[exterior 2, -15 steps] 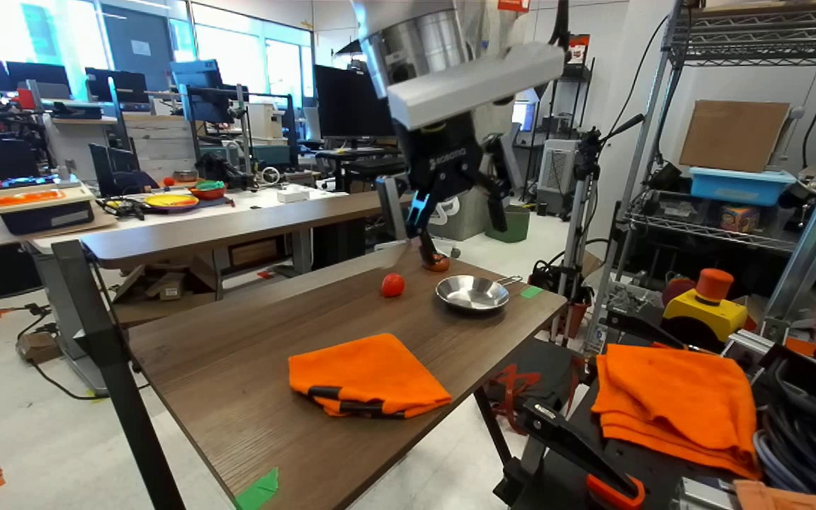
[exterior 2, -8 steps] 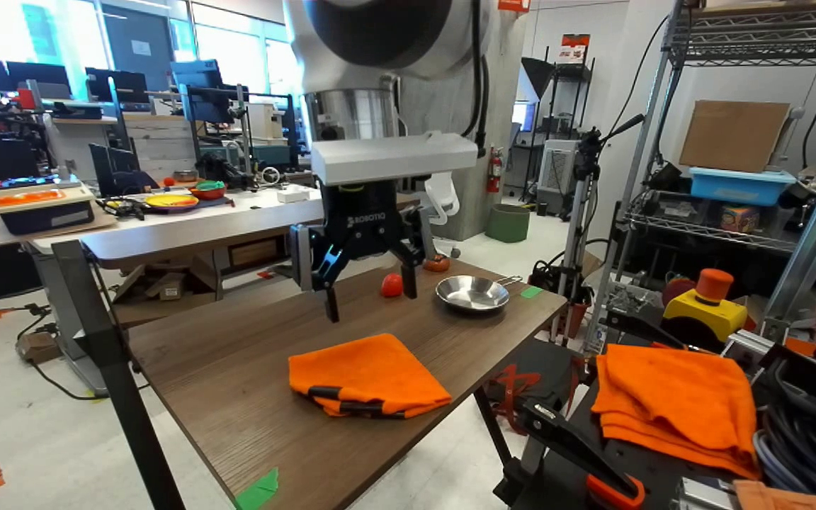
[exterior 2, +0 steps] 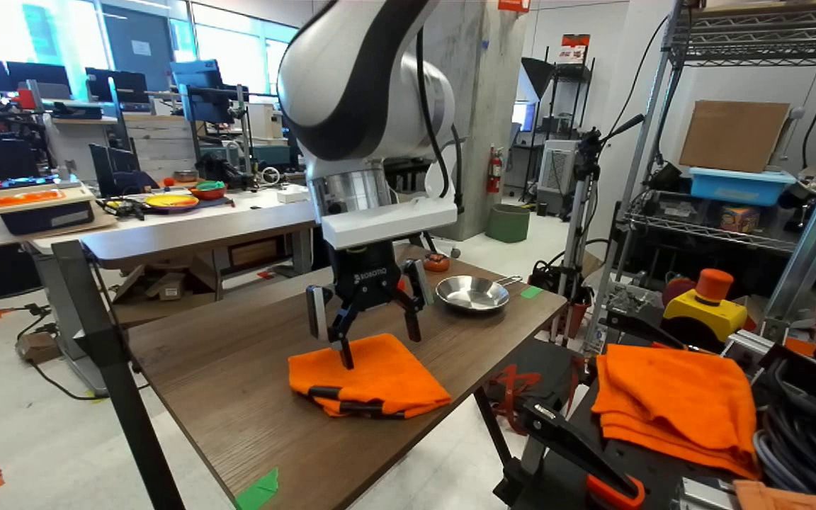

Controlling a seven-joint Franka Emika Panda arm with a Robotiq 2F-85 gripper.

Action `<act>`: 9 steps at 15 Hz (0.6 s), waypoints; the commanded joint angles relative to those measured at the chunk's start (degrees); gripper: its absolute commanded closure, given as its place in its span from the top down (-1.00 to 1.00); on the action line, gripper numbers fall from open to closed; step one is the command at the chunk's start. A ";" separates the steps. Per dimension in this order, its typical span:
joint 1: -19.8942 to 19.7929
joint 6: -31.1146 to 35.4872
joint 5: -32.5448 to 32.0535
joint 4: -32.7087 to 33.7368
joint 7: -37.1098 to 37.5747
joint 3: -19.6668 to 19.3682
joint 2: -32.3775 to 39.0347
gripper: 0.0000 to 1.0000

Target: Move the orange towel on the table backwards

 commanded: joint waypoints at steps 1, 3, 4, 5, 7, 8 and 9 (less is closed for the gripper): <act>2.61 -4.32 0.68 8.80 -0.68 -3.13 7.13 1.00; 3.63 -4.78 0.19 12.59 -0.15 -4.26 10.52 1.00; 4.32 -4.85 -0.03 15.16 0.44 -4.89 12.69 1.00; 4.74 -5.31 0.03 17.59 0.84 -5.40 14.44 1.00; 4.98 -6.79 0.81 23.39 1.48 -5.76 17.52 1.00; 4.60 -8.29 1.58 26.45 1.95 -5.73 18.67 1.00; 4.03 -9.56 2.40 29.00 2.46 -5.66 19.55 1.00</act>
